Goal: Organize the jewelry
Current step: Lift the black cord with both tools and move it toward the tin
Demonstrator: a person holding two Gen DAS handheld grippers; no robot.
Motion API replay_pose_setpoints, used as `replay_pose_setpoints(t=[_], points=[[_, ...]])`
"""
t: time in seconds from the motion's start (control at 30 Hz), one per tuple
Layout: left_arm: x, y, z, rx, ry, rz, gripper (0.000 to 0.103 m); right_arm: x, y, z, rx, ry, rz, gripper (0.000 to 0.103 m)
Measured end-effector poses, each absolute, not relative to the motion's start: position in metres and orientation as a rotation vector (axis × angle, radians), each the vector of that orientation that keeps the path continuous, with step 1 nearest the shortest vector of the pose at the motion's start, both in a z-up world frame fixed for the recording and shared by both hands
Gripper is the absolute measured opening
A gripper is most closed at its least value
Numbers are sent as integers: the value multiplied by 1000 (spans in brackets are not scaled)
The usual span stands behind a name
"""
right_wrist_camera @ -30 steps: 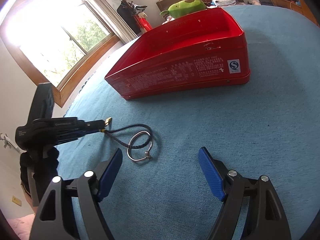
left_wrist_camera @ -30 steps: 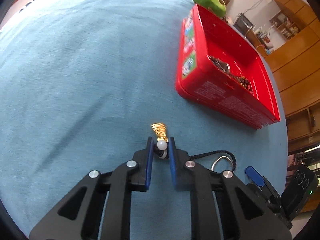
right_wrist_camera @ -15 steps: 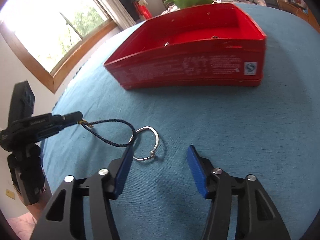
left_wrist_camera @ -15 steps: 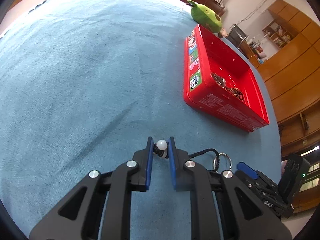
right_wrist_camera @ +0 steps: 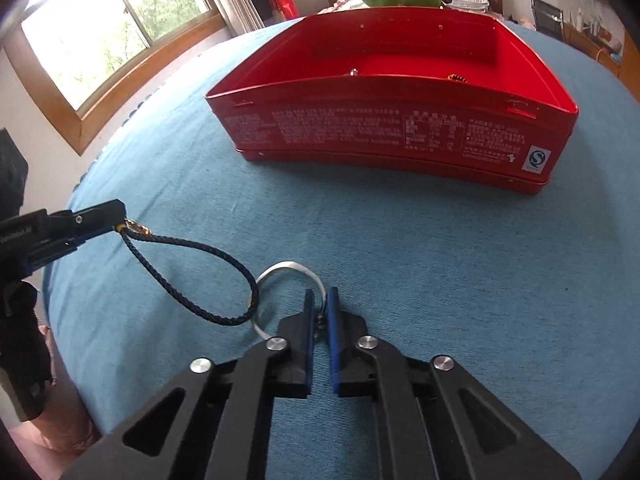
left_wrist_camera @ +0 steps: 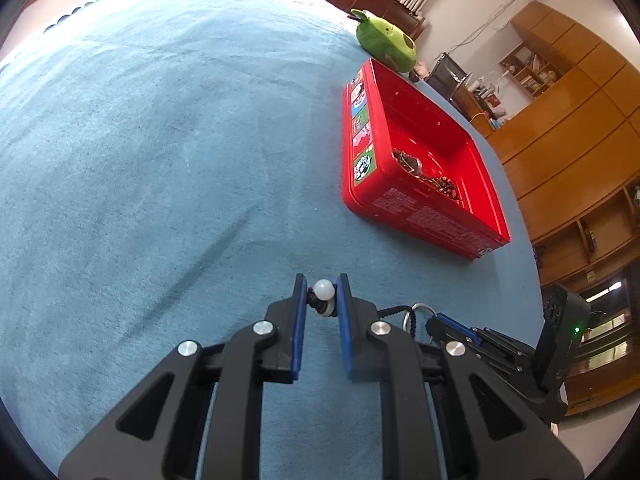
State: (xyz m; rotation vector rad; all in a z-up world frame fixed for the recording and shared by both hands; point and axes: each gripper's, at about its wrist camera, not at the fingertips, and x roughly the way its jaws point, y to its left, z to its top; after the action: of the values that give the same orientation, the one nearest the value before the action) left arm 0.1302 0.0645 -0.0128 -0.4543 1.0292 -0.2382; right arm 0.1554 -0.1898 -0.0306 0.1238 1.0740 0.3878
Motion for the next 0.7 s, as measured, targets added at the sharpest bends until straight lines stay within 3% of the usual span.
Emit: replay_pose_setpoints(t=[0.7], points=[[130, 36, 7, -368, 976, -271, 13, 150, -236, -1, 181, 985, 326, 5]])
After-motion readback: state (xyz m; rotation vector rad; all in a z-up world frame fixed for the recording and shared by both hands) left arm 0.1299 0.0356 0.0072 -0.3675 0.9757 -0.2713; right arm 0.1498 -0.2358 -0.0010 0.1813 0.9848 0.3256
